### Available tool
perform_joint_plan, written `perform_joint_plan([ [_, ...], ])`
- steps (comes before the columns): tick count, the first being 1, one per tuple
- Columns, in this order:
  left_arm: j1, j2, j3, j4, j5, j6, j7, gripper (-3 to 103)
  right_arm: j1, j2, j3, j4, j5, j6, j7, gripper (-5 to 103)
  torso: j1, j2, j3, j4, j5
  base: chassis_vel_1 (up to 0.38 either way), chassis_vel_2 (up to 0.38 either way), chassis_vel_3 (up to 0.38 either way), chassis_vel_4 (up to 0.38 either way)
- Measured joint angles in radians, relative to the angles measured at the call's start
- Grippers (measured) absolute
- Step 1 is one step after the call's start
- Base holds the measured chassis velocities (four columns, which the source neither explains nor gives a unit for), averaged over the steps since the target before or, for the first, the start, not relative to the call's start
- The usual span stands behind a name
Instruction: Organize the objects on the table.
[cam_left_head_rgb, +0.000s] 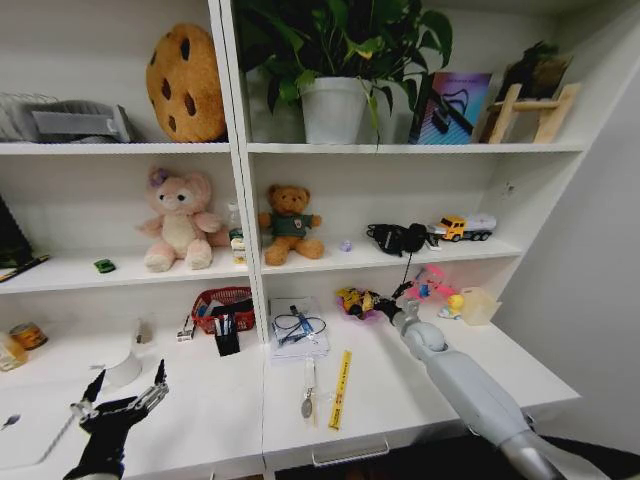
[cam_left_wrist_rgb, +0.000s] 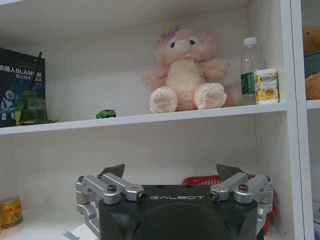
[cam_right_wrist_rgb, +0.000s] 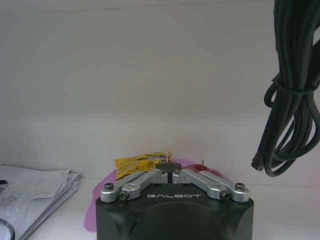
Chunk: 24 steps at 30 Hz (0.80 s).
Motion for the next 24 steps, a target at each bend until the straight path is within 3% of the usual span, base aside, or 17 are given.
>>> perform_joint_plan([
  [4, 0.0, 0.0, 0.0, 0.0, 0.0, 0.0, 0.0, 100, -0.003, 0.008, 0.002, -0.012, -0.022, 0.016, 0.01, 0, 0.0, 0.0, 0.0, 0.0001, 0.0001, 0.0, 0.0, 0.0, 0.0],
  [6, 0.0, 0.0, 0.0, 0.0, 0.0, 0.0, 0.0, 100, -0.007, 0.007, 0.005, -0.012, -0.027, 0.023, 0.012, 11, 0.0, 0.0, 0.0, -0.0001, 0.0, 0.0, 0.0, 0.0, 0.0],
  [9, 0.0, 0.0, 0.0, 0.0, 0.0, 0.0, 0.0, 100, -0.008, 0.004, 0.007, -0.012, -0.028, 0.026, 0.012, 16, 0.0, 0.0, 0.0, 0.0, 0.0, 0.0, 0.0, 0.0, 0.0],
  [12, 0.0, 0.0, 0.0, 0.0, 0.0, 0.0, 0.0, 100, -0.019, -0.005, 0.012, 0.004, -0.023, 0.032, 0.011, 32, 0.0, 0.0, 0.0, 0.0, 0.0, 0.0, 0.0, 0.0, 0.0],
  [13, 0.0, 0.0, 0.0, 0.0, 0.0, 0.0, 0.0, 100, -0.019, -0.005, 0.012, 0.004, -0.023, 0.032, 0.011, 32, 0.0, 0.0, 0.0, 0.0, 0.0, 0.0, 0.0, 0.0, 0.0],
  [19, 0.0, 0.0, 0.0, 0.0, 0.0, 0.0, 0.0, 100, -0.151, -0.063, 0.078, 0.185, 0.041, 0.004, 0.03, 60, 0.0, 0.0, 0.0, 0.0004, 0.0, 0.0, 0.0, 0.0, 0.0],
  [24, 0.0, 0.0, 0.0, 0.0, 0.0, 0.0, 0.0, 100, -0.225, -0.083, 0.122, 0.259, 0.042, -0.009, 0.045, 71, 0.0, 0.0, 0.0, -0.0006, 0.0001, 0.0, 0.0, 0.0, 0.0],
])
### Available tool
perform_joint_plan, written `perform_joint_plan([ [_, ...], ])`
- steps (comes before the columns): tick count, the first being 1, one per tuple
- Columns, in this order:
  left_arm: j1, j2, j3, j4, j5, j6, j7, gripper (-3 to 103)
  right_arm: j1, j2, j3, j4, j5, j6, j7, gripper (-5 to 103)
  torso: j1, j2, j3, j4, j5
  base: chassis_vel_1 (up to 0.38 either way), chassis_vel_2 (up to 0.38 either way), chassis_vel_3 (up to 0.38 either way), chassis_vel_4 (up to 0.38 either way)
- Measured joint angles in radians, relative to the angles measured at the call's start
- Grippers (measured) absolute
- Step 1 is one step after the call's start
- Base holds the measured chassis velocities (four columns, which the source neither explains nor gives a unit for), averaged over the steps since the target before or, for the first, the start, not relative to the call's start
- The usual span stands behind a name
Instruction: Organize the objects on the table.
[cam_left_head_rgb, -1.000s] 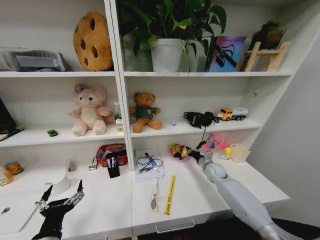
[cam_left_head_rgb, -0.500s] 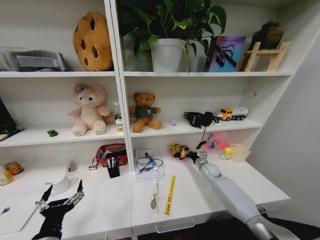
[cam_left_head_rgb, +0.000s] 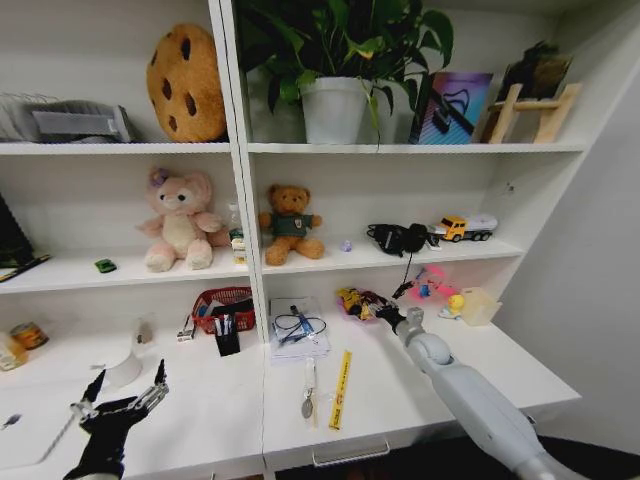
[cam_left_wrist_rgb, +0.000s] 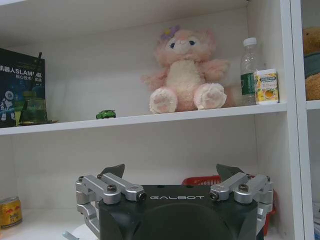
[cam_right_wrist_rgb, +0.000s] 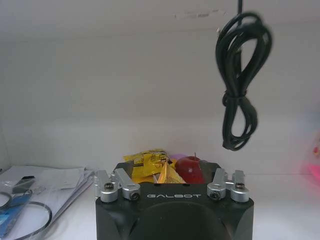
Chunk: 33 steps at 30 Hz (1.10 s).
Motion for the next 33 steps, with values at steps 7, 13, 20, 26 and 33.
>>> perform_joint_plan([
  [7, 0.0, 0.0, 0.0, 0.0, 0.0, 0.0, 0.0, 100, -0.271, -0.03, 0.152, 0.275, -0.055, 0.027, 0.107, 99, 0.0, 0.0, 0.0, 0.0007, 0.0001, 0.0, 0.0, 0.0, 0.0],
  [13, 0.0, 0.0, 0.0, 0.0, 0.0, 0.0, 0.0, 100, -0.619, 0.0, 0.448, 0.529, -0.162, 0.071, 0.133, 100, 0.0, 0.0, 0.0, 0.0008, -0.0002, 0.0, 0.0, 0.0, 0.0],
  [20, 0.0, 0.0, 0.0, 0.0, 0.0, 0.0, 0.0, 100, -0.871, 0.071, 0.607, 0.67, -0.182, 0.128, 0.124, 100, 0.0, 0.0, 0.0, 0.0004, -0.0002, 0.0, 0.0, 0.0, 0.0],
  [26, 0.0, 0.0, 0.0, 0.0, 0.0, 0.0, 0.0, 100, -0.962, 0.098, 0.667, 0.713, -0.203, 0.21, 0.084, 100, 0.0, 0.0, 0.0, 0.0009, -0.0002, 0.0, 0.0, 0.0, 0.0],
  [33, 0.0, 0.0, 0.0, 0.0, 0.0, 0.0, 0.0, 100, -1.034, 0.156, 0.695, 0.751, -0.222, 0.267, 0.06, 100, 0.0, 0.0, 0.0, 0.0006, -0.0002, 0.0, 0.0, 0.0, 0.0],
])
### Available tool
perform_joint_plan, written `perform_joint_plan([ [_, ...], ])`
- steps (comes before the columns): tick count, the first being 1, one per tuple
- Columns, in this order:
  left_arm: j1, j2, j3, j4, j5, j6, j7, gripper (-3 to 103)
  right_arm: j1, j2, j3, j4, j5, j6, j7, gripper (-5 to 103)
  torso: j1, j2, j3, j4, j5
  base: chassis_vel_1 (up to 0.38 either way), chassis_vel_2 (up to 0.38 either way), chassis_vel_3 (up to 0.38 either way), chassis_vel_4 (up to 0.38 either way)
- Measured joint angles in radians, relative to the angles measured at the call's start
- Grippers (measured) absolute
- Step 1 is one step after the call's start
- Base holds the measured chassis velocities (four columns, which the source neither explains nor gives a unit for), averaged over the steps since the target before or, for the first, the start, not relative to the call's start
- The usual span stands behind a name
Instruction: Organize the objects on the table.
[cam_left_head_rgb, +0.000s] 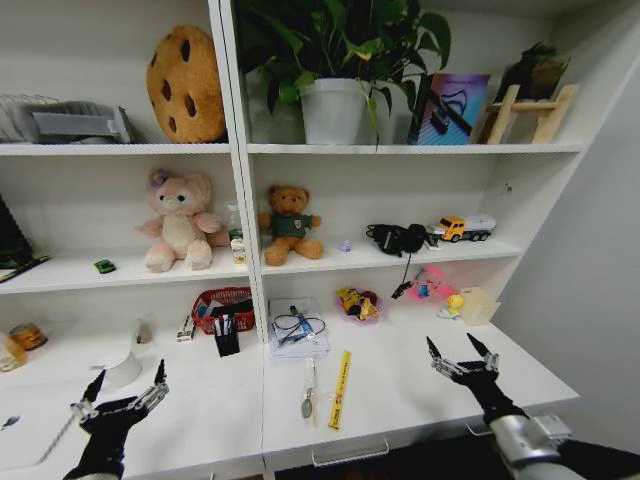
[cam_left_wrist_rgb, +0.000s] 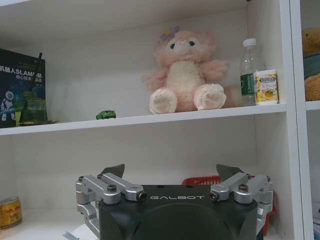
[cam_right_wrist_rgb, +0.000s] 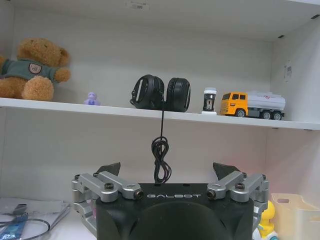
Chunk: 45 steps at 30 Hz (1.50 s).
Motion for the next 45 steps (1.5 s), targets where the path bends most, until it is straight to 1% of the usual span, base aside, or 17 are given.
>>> perform_joint_plan([
  [1, 0.0, 0.0, 0.0, 0.0, 0.0, 0.0, 0.0, 100, -0.007, 0.019, -0.007, 0.01, -0.007, 0.003, -0.001, 100, 0.0, 0.0, 0.0, 0.0, 0.0, 0.0, 0.0, 0.0, 0.0],
  [7, 0.0, 0.0, 0.0, 0.0, 0.0, 0.0, 0.0, 100, -0.009, 0.045, -0.021, 0.019, -0.034, 0.002, -0.006, 100, 0.0, 0.0, 0.0, 0.0001, 0.0, 0.0, 0.0, 0.0, 0.0],
  [31, 0.0, 0.0, 0.0, 0.0, 0.0, 0.0, 0.0, 100, -0.002, 0.043, -0.025, 0.015, -0.035, -0.005, -0.007, 100, 0.0, 0.0, 0.0, 0.0, 0.0001, 0.0, 0.0, 0.0, 0.0],
  [36, 0.0, 0.0, 0.0, 0.0, 0.0, 0.0, 0.0, 100, -0.002, 0.043, -0.026, 0.015, -0.035, -0.006, -0.007, 100, 0.0, 0.0, 0.0, 0.0002, 0.0003, 0.083, 0.07, -0.055, -0.085],
  [40, 0.0, 0.0, 0.0, 0.0, 0.0, 0.0, 0.0, 100, -0.002, 0.043, -0.026, 0.014, -0.034, -0.006, -0.007, 100, 0.0, 0.0, 0.0, -0.0003, 0.0, 0.141, 0.181, -0.169, -0.165],
  [42, 0.0, 0.0, 0.0, 0.0, 0.0, 0.0, 0.0, 100, -0.001, 0.043, -0.026, 0.014, -0.034, -0.006, -0.007, 100, 0.0, 0.0, 0.0, 0.0001, 0.0, 0.211, 0.205, -0.217, -0.206],
  [45, 0.0, 0.0, 0.0, 0.0, 0.0, 0.0, 0.0, 100, -0.001, 0.043, -0.026, 0.014, -0.034, -0.006, -0.007, 100, 0.0, 0.0, 0.0, 0.0, 0.0, 0.244, 0.222, -0.239, -0.237],
])
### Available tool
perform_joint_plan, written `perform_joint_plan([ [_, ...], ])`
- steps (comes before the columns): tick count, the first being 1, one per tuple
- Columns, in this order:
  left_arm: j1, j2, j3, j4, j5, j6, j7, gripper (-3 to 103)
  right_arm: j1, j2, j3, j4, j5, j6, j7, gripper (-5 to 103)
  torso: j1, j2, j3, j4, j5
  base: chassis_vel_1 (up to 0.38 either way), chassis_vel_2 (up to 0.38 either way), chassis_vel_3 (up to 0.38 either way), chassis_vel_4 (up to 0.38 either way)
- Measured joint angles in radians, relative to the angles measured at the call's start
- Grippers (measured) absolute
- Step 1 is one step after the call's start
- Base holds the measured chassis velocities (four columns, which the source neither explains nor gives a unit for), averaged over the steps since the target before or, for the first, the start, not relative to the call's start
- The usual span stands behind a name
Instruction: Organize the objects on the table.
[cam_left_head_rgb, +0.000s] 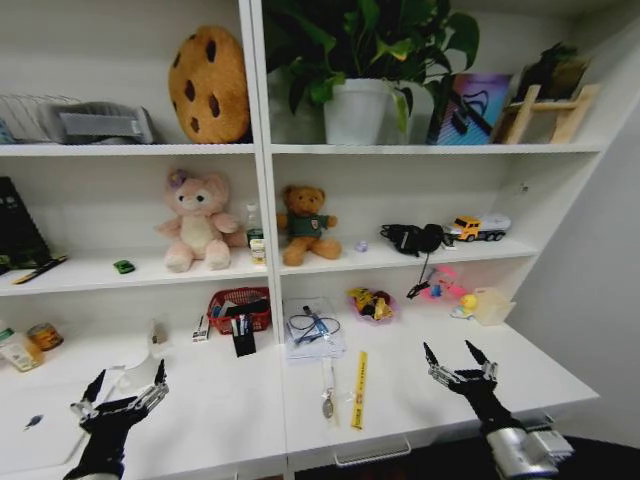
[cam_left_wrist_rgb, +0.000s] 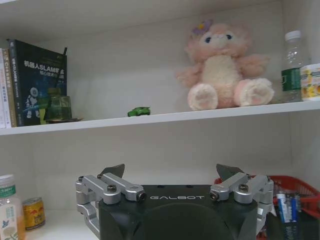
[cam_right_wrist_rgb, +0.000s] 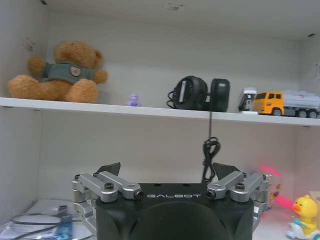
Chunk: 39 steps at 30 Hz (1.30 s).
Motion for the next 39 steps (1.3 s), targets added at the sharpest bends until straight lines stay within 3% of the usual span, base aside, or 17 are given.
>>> perform_joint_plan([
  [15, 0.0, 0.0, 0.0, 0.0, 0.0, 0.0, 0.0, 100, 0.0, 0.0, 0.0, 0.0, 0.001, 0.0, 0.0, 100, 0.0, 0.0, 0.0, 0.0001, 0.0006, 0.308, 0.315, -0.314, -0.314],
  [16, 0.0, 0.0, 0.0, 0.0, 0.0, 0.0, 0.0, 100, 0.0, 0.0, 0.0, 0.0, 0.001, 0.0, 0.0, 100, 0.0, 0.0, 0.0, -0.0002, -0.0008, 0.359, 0.347, -0.378, -0.377],
  [19, 0.0, 0.0, 0.0, 0.0, 0.0, 0.0, 0.0, 100, 0.001, 0.0, 0.0, 0.0, 0.001, 0.0, 0.0, 100, 0.0, 0.0, 0.0, 0.0004, 0.0009, 0.37, 0.359, -0.384, -0.37],
  [22, 0.0, 0.0, 0.0, 0.0, 0.0, 0.0, 0.0, 100, 0.0, 0.0, 0.0, 0.0, 0.001, 0.0, 0.0, 100, 0.0, 0.0, 0.0, -0.0001, -0.0013, 0.351, 0.363, -0.37, -0.347],
  [23, 0.0, 0.0, 0.0, 0.0, 0.0, 0.0, 0.0, 100, 0.0, 0.0, 0.0, 0.0, 0.001, 0.0, 0.0, 100, 0.0, 0.0, 0.0, -0.0002, 0.0005, 0.357, 0.347, -0.348, -0.369],
  [26, 0.0, 0.0, 0.0, 0.0, 0.0, 0.0, 0.0, 100, 0.001, 0.0, 0.0, 0.0, 0.001, 0.0, 0.0, 100, 0.0, 0.0, 0.0, 0.0002, 0.0015, 0.361, 0.347, -0.34, -0.347],
  [27, 0.0, 0.0, 0.0, 0.0, 0.0, 0.0, 0.0, 100, 0.0, 0.0, 0.0, 0.0, 0.001, 0.0, 0.0, 100, 0.0, 0.0, 0.0, 0.0, -0.0011, 0.269, 0.286, -0.336, -0.243],
  [30, 0.0, 0.0, 0.0, 0.0, 0.0, 0.0, 0.0, 100, 0.0, 0.0, 0.0, 0.0, 0.001, 0.0, 0.0, 100, 0.0, 0.0, 0.0, -0.0002, 0.0005, 0.186, 0.186, -0.207, -0.234],
  [33, 0.0, 0.0, 0.0, 0.0, 0.0, 0.0, 0.0, 100, 0.0, 0.0, 0.0, 0.0, 0.001, 0.0, 0.0, 100, 0.0, 0.0, 0.0, -0.0003, -0.0012, 0.101, 0.081, -0.065, -0.117],
  [35, 0.0, 0.0, 0.0, 0.0, 0.0, 0.0, 0.0, 100, 0.0, 0.0, 0.0, 0.0, 0.001, 0.0, 0.0, 100, 0.0, 0.0, 0.0, 0.0004, 0.0009, 0.0, 0.0, 0.0, 0.0],
  [39, 0.0, 0.0, 0.0, 0.0, 0.0, 0.0, 0.0, 100, 0.001, 0.0, 0.0, 0.0, 0.001, 0.0, 0.0, 100, 0.0, 0.0, 0.0, 0.0004, 0.0004, -0.055, -0.042, 0.058, 0.07],
])
